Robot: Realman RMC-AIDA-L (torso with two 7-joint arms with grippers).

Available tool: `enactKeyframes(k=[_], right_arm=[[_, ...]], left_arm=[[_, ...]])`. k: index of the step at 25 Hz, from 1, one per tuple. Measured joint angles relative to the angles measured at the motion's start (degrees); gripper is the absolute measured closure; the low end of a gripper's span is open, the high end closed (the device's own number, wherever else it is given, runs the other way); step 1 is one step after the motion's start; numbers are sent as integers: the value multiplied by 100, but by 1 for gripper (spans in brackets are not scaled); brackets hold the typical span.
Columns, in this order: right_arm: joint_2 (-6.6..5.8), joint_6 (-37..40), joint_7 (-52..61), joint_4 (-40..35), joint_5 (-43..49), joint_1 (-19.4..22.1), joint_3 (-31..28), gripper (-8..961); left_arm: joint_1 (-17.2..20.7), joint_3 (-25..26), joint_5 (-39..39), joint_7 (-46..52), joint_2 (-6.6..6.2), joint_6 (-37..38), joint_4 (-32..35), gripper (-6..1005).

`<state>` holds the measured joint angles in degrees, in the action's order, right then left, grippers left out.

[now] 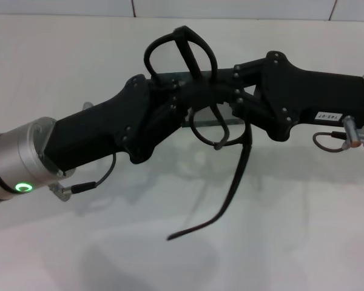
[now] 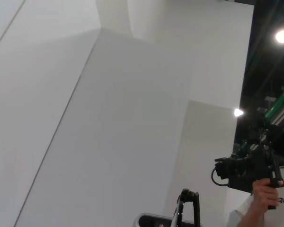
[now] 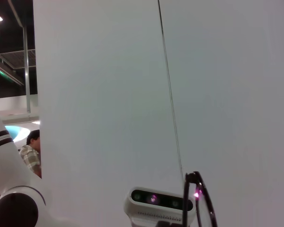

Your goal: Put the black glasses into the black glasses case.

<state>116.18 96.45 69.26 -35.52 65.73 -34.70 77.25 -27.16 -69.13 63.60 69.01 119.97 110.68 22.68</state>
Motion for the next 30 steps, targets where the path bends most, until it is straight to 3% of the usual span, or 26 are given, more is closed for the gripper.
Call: enactKeyframes(k=[13, 21, 25, 30], right_arm=[[-39, -31, -72, 2, -136, 61, -72, 893], [-40, 549, -167, -31, -329, 236, -587, 895], [-41, 1167, -284, 1, -873, 298, -975, 895], [-10, 1388, -723, 242, -1729, 296, -981, 895]], left_arm=[[19, -5, 24, -28, -58, 223, 74, 954], [48, 98, -2, -29, -85, 259, 70, 954], [-10, 51, 109, -19, -73, 244, 56, 954], [-264, -121, 532, -23, -20, 264, 33, 954]])
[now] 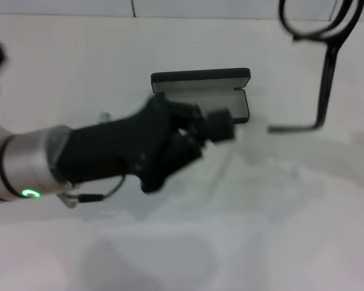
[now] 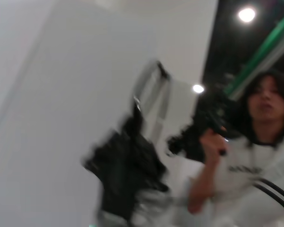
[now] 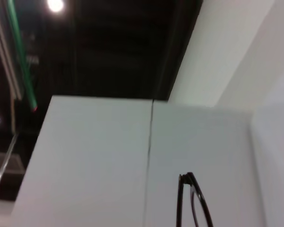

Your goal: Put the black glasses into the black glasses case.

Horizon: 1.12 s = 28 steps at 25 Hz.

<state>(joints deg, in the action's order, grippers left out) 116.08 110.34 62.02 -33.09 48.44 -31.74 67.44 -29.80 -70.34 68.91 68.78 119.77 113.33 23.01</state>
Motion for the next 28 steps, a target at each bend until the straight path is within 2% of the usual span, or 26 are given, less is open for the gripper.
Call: enactKeyframes(k=[6, 10, 13, 17, 21, 28], right_arm=[[10, -89, -484, 951, -207, -516, 96, 895], [11, -311, -803, 1326, -223, -768, 476, 895], [11, -541, -989, 1346, -305, -799, 950, 895], [11, -904, -1199, 1317, -888, -835, 1955, 896], [11, -1263, -1390, 1165, -1185, -818, 2674, 896], [10, -1542, -1427, 1005, -1206, -787, 3016, 896]], left_arm=[[-222, -984, -493, -294, 50, 7, -16, 954], [-228, -1419, -1009, -468, 45, 11, -6, 954], [-229, -1479, -1108, -518, 45, 12, 14, 954], [-187, -1483, -1211, -541, 49, 14, 7, 954], [-144, -1479, -1329, -545, 50, 14, -16, 954], [8, -1437, -1611, -571, 46, 5, -17, 953]])
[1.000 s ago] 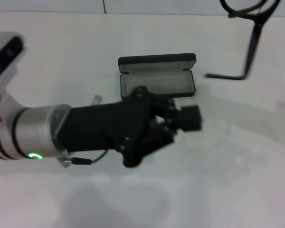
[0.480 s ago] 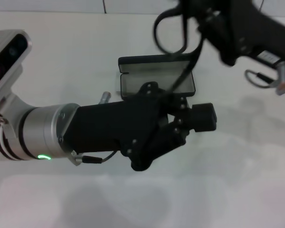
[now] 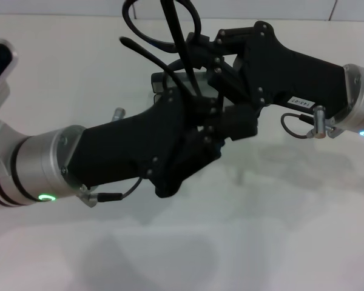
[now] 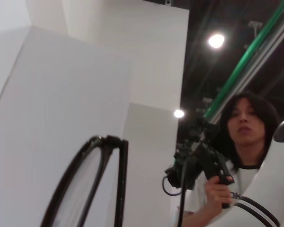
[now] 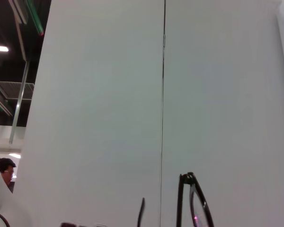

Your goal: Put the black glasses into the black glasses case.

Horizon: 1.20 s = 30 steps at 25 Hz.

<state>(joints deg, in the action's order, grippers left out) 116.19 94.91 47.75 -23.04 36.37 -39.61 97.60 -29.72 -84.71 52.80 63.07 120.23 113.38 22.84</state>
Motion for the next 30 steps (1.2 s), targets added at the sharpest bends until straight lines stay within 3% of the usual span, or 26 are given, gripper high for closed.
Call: enactKeyframes(k=[30], right_arm=[[0, -71, 10, -25, 15, -18, 239, 893]], left_arm=[[33, 7, -289, -58, -17, -45, -315, 953]])
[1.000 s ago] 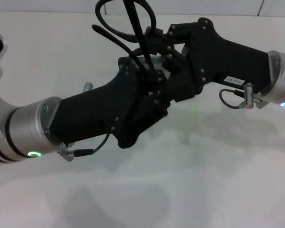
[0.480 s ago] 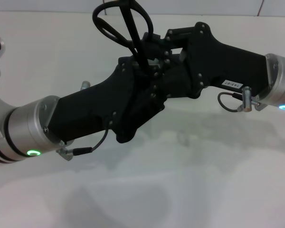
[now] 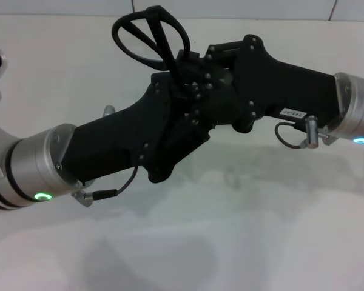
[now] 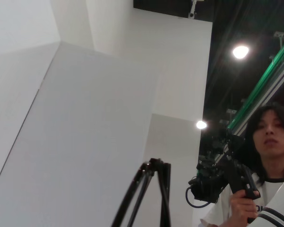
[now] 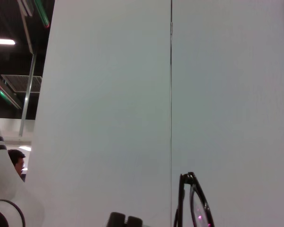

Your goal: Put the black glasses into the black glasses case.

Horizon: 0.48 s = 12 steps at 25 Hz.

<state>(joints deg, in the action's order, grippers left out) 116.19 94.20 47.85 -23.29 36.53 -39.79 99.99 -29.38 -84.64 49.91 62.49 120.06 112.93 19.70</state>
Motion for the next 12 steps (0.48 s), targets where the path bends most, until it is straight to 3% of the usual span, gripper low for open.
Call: enactKeyframes(k=[12], right_arm=[[0, -8, -12, -35, -29, 112, -30, 891]], left_arm=[[22, 0, 0, 0, 0, 0, -65, 953]])
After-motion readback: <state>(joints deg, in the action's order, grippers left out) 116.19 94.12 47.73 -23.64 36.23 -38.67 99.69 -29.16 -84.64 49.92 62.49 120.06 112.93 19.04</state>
